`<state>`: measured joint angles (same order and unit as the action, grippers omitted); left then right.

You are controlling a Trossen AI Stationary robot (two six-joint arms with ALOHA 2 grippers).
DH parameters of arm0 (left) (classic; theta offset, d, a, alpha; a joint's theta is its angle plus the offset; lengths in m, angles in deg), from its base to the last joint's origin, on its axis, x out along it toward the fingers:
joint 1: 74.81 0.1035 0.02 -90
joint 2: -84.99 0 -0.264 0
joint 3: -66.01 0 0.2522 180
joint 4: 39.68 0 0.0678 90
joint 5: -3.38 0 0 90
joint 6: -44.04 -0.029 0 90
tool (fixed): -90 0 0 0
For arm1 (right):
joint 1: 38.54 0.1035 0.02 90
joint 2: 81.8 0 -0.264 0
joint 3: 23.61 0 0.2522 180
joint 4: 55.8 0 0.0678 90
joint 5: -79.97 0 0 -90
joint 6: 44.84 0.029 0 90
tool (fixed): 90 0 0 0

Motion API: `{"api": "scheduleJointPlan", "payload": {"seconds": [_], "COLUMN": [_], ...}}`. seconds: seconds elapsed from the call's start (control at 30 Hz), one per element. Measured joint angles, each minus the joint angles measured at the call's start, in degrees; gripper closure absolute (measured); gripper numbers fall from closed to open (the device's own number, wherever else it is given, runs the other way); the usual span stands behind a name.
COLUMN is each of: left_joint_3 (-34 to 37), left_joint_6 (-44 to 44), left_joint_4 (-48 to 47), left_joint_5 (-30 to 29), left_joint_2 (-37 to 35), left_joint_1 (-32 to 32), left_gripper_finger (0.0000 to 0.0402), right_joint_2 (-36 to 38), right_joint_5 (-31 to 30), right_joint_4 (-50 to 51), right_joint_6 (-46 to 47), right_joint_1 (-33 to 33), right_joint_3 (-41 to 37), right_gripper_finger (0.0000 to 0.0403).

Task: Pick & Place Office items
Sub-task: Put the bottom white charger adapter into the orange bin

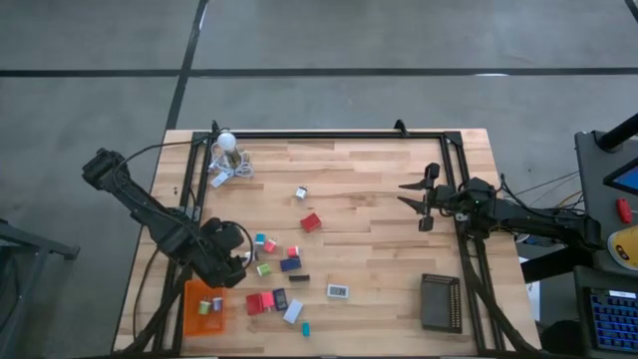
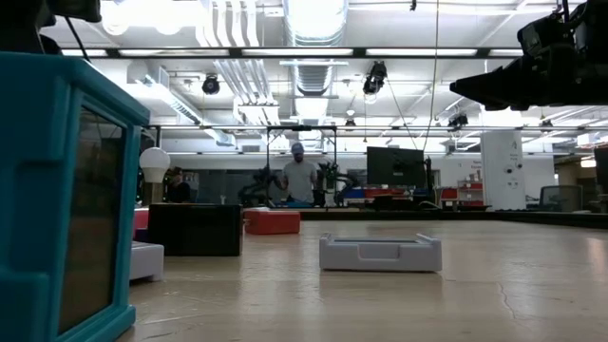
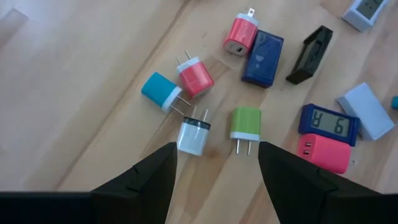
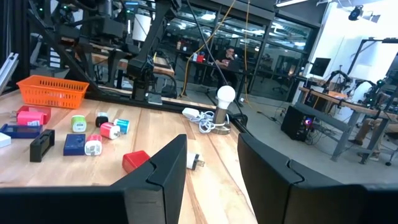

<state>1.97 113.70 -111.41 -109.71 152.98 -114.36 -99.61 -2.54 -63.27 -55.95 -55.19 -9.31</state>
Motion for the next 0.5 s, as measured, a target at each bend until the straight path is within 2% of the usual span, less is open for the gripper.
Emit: {"api": "scheduleJointPlan", "payload": {"seconds": [0.3, 0.5], "left_joint_3": [0.0, 0.0], "left_joint_6": [0.4, -9.5], "left_joint_4": [-0.5, -2.5], "left_joint_5": [0.0, 0.6], "left_joint_2": [0.0, 0.0], "left_joint_1": [0.0, 0.4], "left_gripper_finger": [0.0172, 0.0172], "right_joint_2": [0.0, 0.0], "right_joint_5": [0.0, 0.0], "right_joint_4": [0.0, 0.0], "right_joint_6": [0.0, 0.0], "right_joint_1": [0.0, 0.0], "right_joint_3": [0.0, 0.0], "right_gripper_finger": [0.0264, 0.0264]}}
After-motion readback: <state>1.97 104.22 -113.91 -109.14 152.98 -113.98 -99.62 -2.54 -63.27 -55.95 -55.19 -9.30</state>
